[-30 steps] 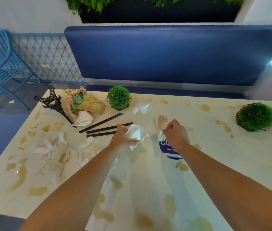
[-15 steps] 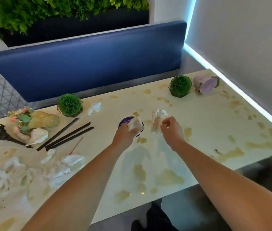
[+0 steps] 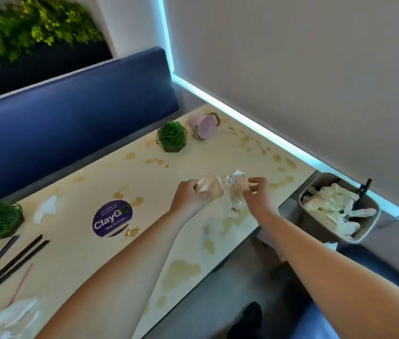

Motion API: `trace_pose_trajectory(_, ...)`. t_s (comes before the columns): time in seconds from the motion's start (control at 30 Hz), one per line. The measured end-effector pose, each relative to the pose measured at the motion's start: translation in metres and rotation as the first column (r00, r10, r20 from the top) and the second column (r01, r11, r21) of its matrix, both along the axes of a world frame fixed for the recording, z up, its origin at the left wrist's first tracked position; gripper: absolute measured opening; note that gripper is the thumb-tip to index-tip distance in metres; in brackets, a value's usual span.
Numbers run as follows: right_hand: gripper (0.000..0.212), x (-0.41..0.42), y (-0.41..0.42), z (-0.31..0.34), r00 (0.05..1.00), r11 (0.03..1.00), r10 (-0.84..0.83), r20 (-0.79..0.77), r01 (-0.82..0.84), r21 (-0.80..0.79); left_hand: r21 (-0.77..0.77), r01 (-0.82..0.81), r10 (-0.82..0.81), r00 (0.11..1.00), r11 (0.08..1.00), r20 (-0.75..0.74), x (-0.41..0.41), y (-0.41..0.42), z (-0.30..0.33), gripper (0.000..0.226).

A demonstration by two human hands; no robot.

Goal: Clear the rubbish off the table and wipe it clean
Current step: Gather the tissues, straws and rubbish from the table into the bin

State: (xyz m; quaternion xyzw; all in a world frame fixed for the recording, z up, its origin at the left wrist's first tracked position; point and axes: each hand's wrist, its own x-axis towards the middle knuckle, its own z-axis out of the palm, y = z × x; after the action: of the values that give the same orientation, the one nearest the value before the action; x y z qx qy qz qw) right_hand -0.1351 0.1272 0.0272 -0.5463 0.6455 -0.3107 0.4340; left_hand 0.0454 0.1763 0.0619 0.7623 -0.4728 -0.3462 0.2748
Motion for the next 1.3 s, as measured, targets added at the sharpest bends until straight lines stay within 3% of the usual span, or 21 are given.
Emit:
trace_pose_trajectory(0.07, 0.026, -0.034, -0.013, 0.002, 0.996, 1.000, -0.026, -0.089, 0.025, -0.007, -0.006, 0.039, -0.039, 0.999, 0.999, -0.019, -0.031, -0.021, -0.001, 0.017)
trace_pose_trajectory(0.17, 0.022, -0.081, -0.028, -0.001, 0.980, 0.996, -0.087, -0.180, 0.086, -0.018, -0.018, 0.086, -0.086, 0.995, 0.996, -0.044, -0.072, -0.048, -0.004, 0.039)
trace_pose_trajectory(0.27, 0.014, -0.121, -0.042, -0.009, 0.963, 0.989, -0.148, -0.225, 0.149, -0.012, -0.012, 0.128, -0.128, 0.990, 0.992, -0.066, -0.108, -0.068, -0.008, 0.042)
trace_pose_trajectory(0.5, 0.022, -0.200, -0.059, -0.023, 0.923, 0.961, -0.258, -0.285, 0.275, 0.022, 0.008, 0.236, -0.234, 0.968, 0.972, -0.084, -0.186, -0.102, -0.026, 0.036)
trace_pose_trajectory(0.7, 0.029, -0.256, -0.066, -0.035, 0.863, 0.938, -0.275, -0.424, 0.338, 0.080, 0.030, 0.310, -0.306, 0.947, 0.950, -0.100, -0.229, -0.118, -0.046, 0.048)
trace_pose_trajectory(0.9, 0.030, -0.271, -0.064, -0.050, 0.864, 0.950, -0.277, -0.421, 0.312, 0.014, 0.060, 0.347, -0.339, 0.935, 0.936, -0.107, -0.256, -0.128, -0.064, 0.046)
trace_pose_trajectory(0.97, 0.027, -0.266, -0.063, -0.049, 0.910, 0.959, -0.282, -0.303, 0.279, -0.052, 0.071, 0.367, -0.357, 0.926, 0.928, -0.122, -0.264, -0.132, -0.067, 0.048)
trace_pose_trajectory(1.03, 0.034, -0.260, -0.062, -0.045, 0.969, 0.975, -0.221, -0.114, 0.220, -0.017, 0.079, 0.386, -0.373, 0.917, 0.919, -0.142, -0.273, -0.136, -0.070, 0.049)
trace_pose_trajectory(1.1, 0.041, -0.256, -0.062, -0.042, 0.986, 0.986, -0.161, -0.045, 0.163, 0.033, 0.081, 0.408, -0.393, 0.907, 0.910, -0.152, -0.283, -0.138, -0.071, 0.049)
trace_pose_trajectory(1.3, 0.033, -0.267, -0.072, -0.045, 0.984, 0.987, -0.146, -0.102, 0.152, 0.045, 0.064, 0.426, -0.414, 0.899, 0.903, -0.139, -0.297, -0.143, -0.079, 0.052)
